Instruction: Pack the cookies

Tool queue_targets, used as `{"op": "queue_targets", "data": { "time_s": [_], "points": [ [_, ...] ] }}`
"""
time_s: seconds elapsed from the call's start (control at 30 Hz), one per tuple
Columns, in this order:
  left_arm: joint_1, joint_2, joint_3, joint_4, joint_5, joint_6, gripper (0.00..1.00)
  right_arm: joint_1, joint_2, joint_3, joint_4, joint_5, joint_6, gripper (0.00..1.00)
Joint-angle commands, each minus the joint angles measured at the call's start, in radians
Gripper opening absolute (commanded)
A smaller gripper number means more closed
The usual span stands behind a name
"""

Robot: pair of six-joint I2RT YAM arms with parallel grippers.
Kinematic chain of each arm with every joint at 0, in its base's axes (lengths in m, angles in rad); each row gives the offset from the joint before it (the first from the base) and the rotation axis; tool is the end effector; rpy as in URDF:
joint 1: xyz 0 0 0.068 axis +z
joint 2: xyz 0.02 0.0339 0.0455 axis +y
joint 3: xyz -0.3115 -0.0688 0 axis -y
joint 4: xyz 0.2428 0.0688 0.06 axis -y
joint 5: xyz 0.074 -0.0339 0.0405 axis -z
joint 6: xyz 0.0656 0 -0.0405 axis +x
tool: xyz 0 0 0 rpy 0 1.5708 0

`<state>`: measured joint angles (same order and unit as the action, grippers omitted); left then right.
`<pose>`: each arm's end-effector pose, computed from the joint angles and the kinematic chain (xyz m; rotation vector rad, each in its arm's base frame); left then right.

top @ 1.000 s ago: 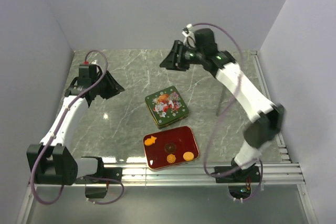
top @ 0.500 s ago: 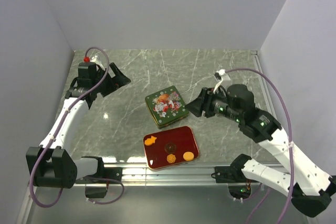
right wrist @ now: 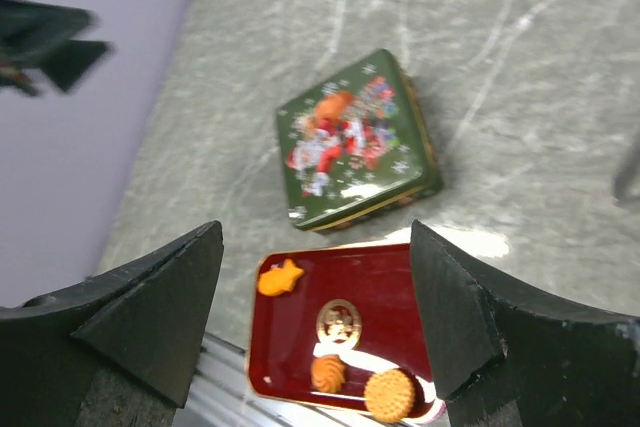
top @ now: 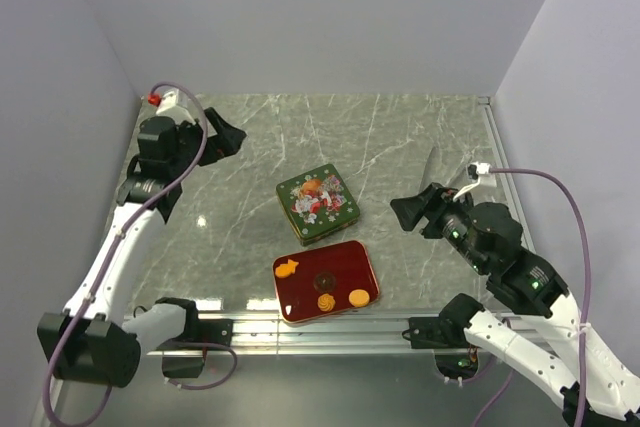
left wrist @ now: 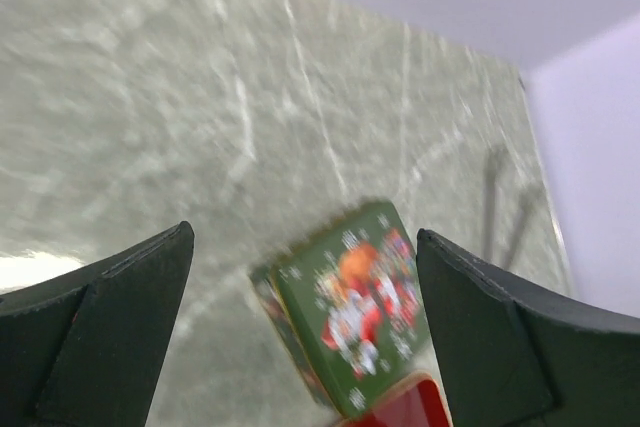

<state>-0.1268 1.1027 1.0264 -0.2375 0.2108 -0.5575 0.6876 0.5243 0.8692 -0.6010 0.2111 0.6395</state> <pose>0.2537 -0.0462 0.3902 -0.2670 1.9139 -0.6619 0.0800 0.0479 0.3730 0.1084 1.8824 0.7365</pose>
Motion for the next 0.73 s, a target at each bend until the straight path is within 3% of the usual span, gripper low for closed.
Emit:
{"op": "queue_targets", "data": {
  "time_s": [0.0, 0.2, 0.37, 0.5, 0.7],
  "points": [
    [0.001, -0.082, -0.051, 0.096, -0.181, 0.068, 1.0, 0.004, 0.036, 0.017, -0.016, 0.063, -0.01, 0.82],
    [0.001, -0.199, -0.227, 0.23, -0.401, 0.129, 0.99, 0.004, 0.031, -0.009, 0.009, 0.042, -0.047, 0.82],
    [0.001, -0.352, -0.448, 0.44, -0.608, 0.229, 0.89, 0.006, 0.043, -0.006, -0.01, 0.043, -0.066, 0.82],
    [0.001, -0.463, -0.658, 0.621, -0.62, 0.378, 0.89, 0.006, 0.033, -0.025, 0.023, 0.045, -0.078, 0.82],
    [0.006, -0.5, -0.764, 0.606, -0.662, 0.329, 0.91, 0.006, 0.026, -0.047, 0.067, 0.065, -0.06, 0.76]
  ]
}}
